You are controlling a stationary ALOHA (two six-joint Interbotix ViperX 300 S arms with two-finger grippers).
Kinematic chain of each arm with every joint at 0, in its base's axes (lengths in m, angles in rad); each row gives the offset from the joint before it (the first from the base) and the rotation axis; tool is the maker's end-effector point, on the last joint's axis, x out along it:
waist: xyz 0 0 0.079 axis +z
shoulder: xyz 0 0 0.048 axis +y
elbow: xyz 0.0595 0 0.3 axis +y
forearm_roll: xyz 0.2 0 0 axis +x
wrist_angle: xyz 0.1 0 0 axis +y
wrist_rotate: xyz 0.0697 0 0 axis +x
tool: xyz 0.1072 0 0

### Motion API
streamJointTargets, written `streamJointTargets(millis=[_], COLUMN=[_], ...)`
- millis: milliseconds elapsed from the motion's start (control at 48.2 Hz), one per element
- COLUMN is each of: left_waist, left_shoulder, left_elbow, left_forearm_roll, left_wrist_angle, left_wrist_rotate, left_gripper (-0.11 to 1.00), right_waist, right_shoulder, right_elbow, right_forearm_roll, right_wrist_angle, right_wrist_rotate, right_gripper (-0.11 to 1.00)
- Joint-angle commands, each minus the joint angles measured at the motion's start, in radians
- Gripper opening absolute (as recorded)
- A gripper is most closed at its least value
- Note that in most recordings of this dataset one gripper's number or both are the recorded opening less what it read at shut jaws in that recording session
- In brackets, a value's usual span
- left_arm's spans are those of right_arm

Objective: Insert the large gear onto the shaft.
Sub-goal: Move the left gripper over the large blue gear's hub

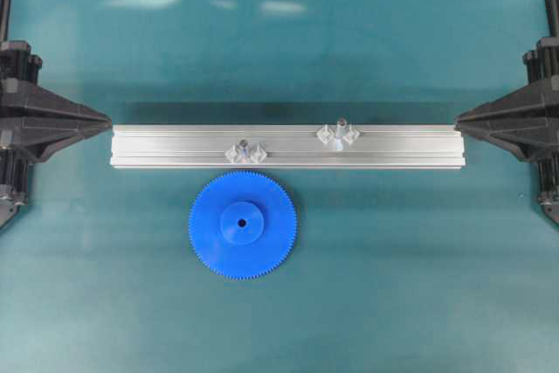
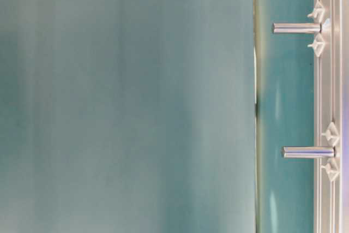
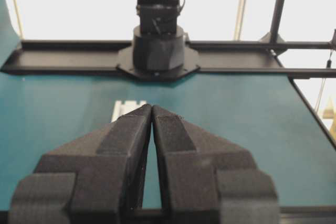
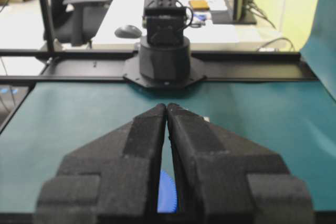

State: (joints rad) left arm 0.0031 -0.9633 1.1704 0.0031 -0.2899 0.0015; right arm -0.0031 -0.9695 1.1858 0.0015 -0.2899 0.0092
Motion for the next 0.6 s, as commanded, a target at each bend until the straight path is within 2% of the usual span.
streamJointTargets(millis=[0,41,83,166,270,456,581], left_waist=[-0.005,-0.006,-0.008,-0.017,-0.037,-0.078,-0.091], left_shoulder=[0.025,0.038,0.051,0.077,0.117,0.236,0.33], left_elbow=[-0.021,-0.028,-0.034,-0.043,-0.055,-0.13,-0.196], left_forearm_roll=[0.009,0.009,0.011,0.015,0.015,0.015,0.015], left_wrist_angle=[-0.006,-0.006,-0.006,-0.006,0.011,0.1,0.183], left_wrist_rotate=[-0.048,-0.075,-0.103,-0.137,-0.137,-0.137,-0.135], left_gripper=[0.11,0.13,0.2,0.12,0.03,0.02,0.02], right_waist=[0.005,0.005,0.005,0.006,0.006,0.005,0.003], right_shoulder=[0.011,0.005,0.0,-0.012,-0.026,-0.031,-0.031], right_elbow=[-0.008,0.003,0.012,0.031,0.038,0.02,0.015], right_forearm_roll=[0.003,0.011,0.018,0.021,0.021,0.021,0.021], right_wrist_angle=[-0.005,-0.003,0.002,0.014,0.054,0.261,0.336], right_wrist_rotate=[-0.003,0.003,0.012,0.037,0.061,0.067,0.067], right_gripper=[0.16,0.18,0.23,0.15,0.09,0.08,0.08])
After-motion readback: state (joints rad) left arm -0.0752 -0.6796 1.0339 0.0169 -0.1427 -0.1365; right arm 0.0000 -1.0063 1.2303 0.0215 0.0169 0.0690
